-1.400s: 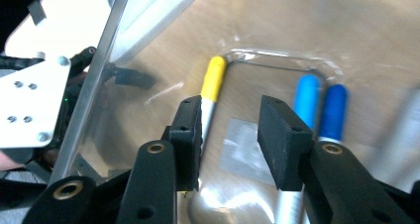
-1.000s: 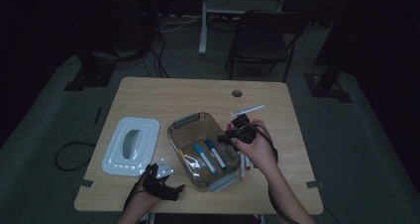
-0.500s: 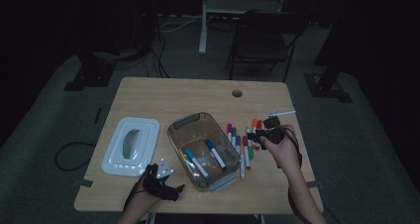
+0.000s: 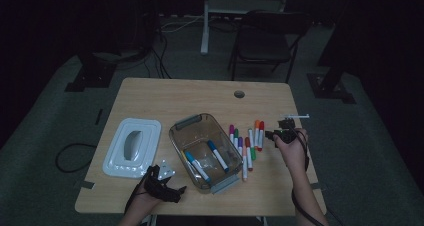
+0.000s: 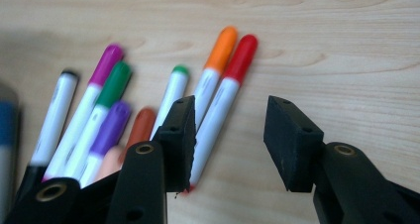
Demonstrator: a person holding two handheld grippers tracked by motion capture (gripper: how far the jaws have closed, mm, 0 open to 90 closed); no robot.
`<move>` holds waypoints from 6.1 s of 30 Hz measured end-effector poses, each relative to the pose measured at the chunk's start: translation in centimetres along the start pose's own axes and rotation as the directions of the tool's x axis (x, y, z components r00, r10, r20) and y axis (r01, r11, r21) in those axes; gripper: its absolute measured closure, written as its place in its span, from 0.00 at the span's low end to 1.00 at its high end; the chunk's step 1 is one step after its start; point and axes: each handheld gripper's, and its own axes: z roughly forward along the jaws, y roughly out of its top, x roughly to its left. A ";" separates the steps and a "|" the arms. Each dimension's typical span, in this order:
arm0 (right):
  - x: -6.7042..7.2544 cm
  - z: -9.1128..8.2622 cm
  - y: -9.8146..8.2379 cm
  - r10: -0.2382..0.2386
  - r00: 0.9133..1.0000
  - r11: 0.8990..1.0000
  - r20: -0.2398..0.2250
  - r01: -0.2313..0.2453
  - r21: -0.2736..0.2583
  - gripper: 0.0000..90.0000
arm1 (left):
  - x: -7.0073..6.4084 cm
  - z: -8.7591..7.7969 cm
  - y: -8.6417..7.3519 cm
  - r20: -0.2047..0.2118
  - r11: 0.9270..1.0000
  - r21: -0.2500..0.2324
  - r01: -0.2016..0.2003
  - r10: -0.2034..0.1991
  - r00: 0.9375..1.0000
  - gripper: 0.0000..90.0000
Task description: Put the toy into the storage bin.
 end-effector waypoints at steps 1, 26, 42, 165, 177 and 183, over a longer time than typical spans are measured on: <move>-0.2 0.2 0.0 0.024 1.000 1.000 -0.001 -0.024 -0.004 0.63 | 0.0 0.0 0.0 0.000 1.000 0.000 0.000 0.000 1.000 0.01; -0.3 6.3 1.2 0.061 0.993 0.991 0.105 -0.073 0.112 0.75 | 0.0 0.0 0.0 -0.001 1.000 0.000 -0.001 0.001 1.000 0.01; -0.3 3.1 1.3 0.112 0.990 0.988 0.090 -0.120 0.093 0.85 | 0.0 0.0 0.0 -0.001 1.000 -0.001 -0.001 0.001 1.000 0.01; 6.1 -3.8 2.0 -0.107 0.972 0.989 -0.207 0.126 0.082 0.67 | 0.0 0.0 0.0 0.000 1.000 -0.001 0.001 -0.001 1.000 0.01; 1.0 2.1 1.8 0.038 0.998 0.990 -0.045 -0.032 0.137 0.69 | 0.0 0.0 0.0 0.000 1.000 -0.001 0.000 0.000 1.000 0.01; 1.3 4.2 2.6 0.062 0.998 0.985 -0.030 -0.056 0.163 0.70 | 0.0 0.0 0.0 0.000 1.000 -0.001 0.001 -0.001 1.000 0.01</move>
